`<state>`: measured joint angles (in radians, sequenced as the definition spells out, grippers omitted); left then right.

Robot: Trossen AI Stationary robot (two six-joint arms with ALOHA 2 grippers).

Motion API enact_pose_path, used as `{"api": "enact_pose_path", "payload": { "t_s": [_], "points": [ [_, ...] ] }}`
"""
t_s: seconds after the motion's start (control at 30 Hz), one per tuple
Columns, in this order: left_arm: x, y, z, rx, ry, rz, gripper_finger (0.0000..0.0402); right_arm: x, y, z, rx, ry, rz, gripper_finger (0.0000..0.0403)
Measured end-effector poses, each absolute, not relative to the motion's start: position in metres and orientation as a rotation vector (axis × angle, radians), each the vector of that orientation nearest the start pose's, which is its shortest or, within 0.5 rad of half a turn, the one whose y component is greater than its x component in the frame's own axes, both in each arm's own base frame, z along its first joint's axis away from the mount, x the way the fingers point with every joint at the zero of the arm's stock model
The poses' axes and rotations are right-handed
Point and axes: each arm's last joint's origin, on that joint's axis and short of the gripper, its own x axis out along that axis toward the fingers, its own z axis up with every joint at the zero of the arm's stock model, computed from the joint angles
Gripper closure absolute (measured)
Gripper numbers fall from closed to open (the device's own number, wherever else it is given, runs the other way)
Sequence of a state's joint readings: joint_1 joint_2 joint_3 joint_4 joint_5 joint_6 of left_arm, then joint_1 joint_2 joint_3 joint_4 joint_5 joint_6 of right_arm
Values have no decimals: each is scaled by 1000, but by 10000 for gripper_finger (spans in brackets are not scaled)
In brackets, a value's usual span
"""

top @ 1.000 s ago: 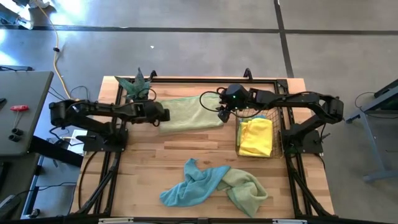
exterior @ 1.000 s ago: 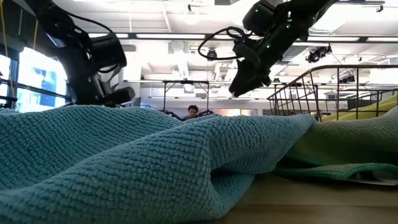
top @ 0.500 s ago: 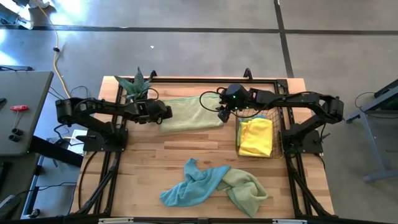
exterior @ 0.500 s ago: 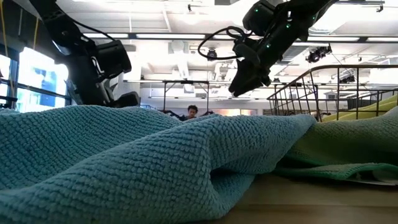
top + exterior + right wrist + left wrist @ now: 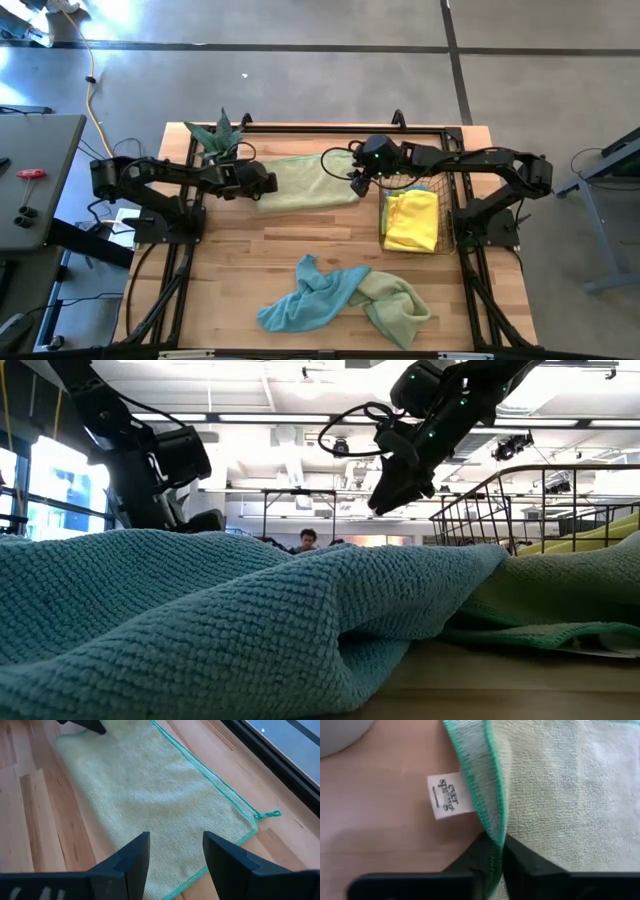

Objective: Fold microfiber towels
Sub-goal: Fold the left green microfiber cloth

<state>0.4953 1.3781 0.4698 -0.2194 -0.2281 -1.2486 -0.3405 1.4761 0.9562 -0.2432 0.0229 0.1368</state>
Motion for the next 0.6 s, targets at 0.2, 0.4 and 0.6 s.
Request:
{"api": "enact_pose_path", "payload": {
  "t_s": [0.2,0.4,0.6],
  "points": [
    [187,104,126,-1232,583,1154,387,289,-103,229,246,746,-396,226],
    [202,91,148,-1194,617,986,397,286,-102,226,253,790,-396,226],
    [204,61,163,-1161,783,957,399,283,-101,223,260,828,-398,226]
  ]
}}
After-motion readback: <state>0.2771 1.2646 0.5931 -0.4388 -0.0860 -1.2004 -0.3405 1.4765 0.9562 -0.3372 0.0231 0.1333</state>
